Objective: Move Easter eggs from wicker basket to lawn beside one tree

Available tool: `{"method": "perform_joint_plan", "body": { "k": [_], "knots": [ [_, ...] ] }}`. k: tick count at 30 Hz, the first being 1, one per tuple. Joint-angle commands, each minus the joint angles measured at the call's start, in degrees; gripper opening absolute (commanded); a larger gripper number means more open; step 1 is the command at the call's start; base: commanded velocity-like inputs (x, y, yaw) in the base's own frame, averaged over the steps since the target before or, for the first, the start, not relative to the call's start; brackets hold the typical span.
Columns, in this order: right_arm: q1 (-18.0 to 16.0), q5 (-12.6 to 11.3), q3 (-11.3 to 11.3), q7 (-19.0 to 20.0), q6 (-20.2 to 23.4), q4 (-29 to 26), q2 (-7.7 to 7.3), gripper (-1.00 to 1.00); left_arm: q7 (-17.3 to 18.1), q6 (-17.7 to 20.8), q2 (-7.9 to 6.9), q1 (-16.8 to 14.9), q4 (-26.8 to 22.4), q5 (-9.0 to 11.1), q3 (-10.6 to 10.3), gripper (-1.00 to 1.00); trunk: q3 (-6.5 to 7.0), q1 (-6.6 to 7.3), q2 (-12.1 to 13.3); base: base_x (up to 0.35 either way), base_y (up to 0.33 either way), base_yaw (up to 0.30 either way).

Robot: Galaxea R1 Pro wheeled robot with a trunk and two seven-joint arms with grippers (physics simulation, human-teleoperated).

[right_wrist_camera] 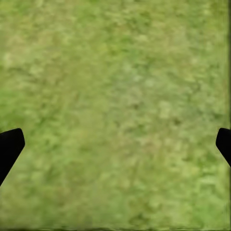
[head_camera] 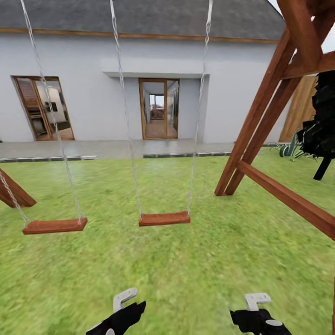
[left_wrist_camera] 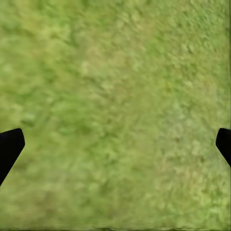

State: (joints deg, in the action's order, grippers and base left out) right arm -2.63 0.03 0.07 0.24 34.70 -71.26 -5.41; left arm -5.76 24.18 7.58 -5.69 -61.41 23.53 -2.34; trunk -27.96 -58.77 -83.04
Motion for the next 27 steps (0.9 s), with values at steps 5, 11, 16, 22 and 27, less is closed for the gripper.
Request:
{"method": "perform_joint_plan", "body": {
  "k": [5,11,16,22,27],
  "knots": [
    [-0.08,-0.18,0.07,0.03,0.42,-0.72,0.19,1.00,-0.62,0.11,-0.02,-0.02,-0.32,0.71,-0.17,1.00,-0.09,0.04,-0.04,-0.341,-0.017,-0.033],
    [-0.15,-0.67,0.16,0.10,1.56,-1.68,0.11,1.00,-0.44,0.01,-0.09,-0.02,-0.37,0.73,-0.21,1.00,-0.10,0.04,-0.04,-0.138,-0.002,0.164],
    [-0.36,-0.79,4.69,0.11,12.63,-14.98,0.67,1.00,-0.38,-0.08,-0.38,0.07,-0.60,0.67,0.40,1.00,-0.25,0.04,-0.04,-0.006,0.000,0.194],
    [-0.36,-0.50,7.33,0.05,12.96,-15.30,0.61,1.00,-0.39,-0.16,-0.44,0.35,-0.69,0.71,2.61,1.00,-0.43,0.04,-0.04,0.000,0.000,0.264],
    [-0.35,-0.43,8.16,-0.02,13.01,-15.25,0.61,1.00,-0.43,-0.15,-0.41,0.45,-0.72,0.66,3.32,1.00,-0.56,0.04,-0.04,0.000,0.000,0.271]
  ]
}}
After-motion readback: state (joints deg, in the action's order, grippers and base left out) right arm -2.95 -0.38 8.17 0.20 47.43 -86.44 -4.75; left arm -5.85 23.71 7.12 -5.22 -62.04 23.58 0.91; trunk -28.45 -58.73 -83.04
